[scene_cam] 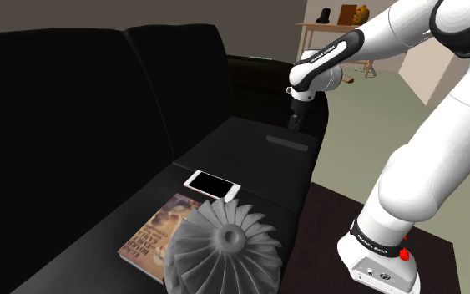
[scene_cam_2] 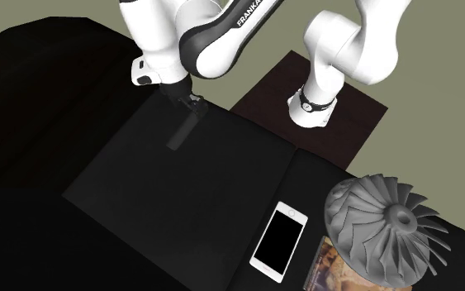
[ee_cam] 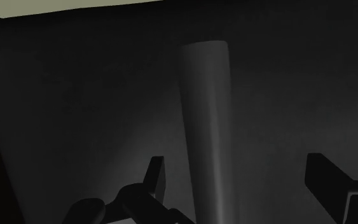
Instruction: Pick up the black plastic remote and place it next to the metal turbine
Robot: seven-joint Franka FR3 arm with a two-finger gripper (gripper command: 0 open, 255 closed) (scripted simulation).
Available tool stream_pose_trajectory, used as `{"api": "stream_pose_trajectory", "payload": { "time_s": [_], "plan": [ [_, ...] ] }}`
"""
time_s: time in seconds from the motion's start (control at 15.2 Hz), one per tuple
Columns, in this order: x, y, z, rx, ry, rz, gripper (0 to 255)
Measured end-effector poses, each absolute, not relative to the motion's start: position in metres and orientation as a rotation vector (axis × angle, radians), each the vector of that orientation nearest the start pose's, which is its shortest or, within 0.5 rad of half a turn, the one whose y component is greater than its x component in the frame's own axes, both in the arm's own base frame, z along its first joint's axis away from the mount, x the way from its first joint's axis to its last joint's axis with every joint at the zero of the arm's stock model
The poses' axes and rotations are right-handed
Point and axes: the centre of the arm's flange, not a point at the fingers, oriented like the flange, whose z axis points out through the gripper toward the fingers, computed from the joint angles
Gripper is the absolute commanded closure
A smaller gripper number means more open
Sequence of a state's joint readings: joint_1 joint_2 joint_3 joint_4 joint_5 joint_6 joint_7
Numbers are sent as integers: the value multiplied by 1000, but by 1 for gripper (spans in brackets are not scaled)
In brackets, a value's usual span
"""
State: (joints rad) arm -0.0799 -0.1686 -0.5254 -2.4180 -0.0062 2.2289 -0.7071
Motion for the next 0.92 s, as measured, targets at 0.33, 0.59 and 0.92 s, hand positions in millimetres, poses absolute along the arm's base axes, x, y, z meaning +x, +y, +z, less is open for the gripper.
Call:
{"api": "stream_pose_trajectory", "payload": {
  "time_s": [0.33,0.59,0.92],
  "plan": [
    [386,-271,332,-3049,-179,-17,0],
    [385,-270,316,-3049,-179,-17,0],
    [385,-270,314,-3050,-179,-17,0]
  ]
}}
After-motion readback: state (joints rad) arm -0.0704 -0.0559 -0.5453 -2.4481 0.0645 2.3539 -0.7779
